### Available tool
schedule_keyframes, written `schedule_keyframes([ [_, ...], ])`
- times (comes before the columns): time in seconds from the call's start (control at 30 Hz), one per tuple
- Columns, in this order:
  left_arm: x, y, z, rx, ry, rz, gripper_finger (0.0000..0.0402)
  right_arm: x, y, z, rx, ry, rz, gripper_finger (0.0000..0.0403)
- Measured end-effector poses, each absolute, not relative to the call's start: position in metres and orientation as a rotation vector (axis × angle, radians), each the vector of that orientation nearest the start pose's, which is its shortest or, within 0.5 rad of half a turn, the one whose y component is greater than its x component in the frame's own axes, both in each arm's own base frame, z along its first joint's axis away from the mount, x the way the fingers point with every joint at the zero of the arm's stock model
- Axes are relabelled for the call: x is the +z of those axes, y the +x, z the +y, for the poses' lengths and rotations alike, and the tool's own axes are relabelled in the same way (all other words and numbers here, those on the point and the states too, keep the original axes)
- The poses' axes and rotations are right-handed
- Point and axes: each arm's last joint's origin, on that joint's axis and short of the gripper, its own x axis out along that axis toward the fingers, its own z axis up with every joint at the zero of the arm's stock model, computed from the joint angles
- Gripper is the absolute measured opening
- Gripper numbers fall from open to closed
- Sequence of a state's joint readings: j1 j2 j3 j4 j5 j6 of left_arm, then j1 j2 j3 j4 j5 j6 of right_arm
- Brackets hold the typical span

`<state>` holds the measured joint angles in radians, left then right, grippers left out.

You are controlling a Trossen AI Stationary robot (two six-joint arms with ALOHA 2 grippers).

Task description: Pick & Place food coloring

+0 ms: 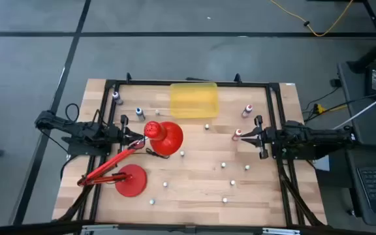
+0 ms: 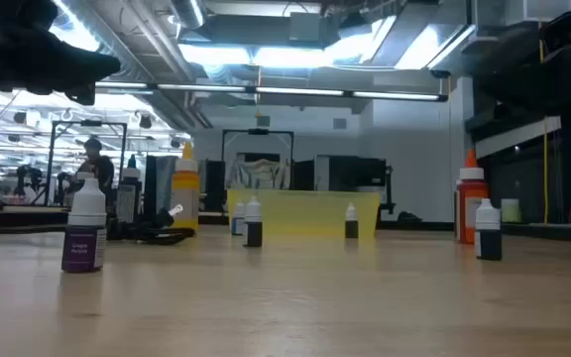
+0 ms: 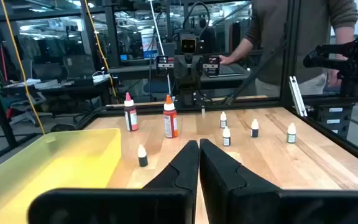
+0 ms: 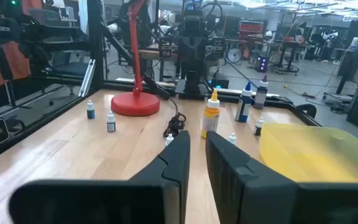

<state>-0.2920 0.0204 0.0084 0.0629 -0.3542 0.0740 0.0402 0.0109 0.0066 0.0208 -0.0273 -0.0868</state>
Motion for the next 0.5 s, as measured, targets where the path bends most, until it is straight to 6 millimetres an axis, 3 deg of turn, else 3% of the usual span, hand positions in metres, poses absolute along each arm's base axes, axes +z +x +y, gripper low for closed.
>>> schedule_keyframes([
  [0.5,0.1707,0.0954,-0.0182,0.064,0.058,-0.046,0.0009,0.1669,0.0979,0.0047,0.067,-0.087,-0.019,0.0056],
])
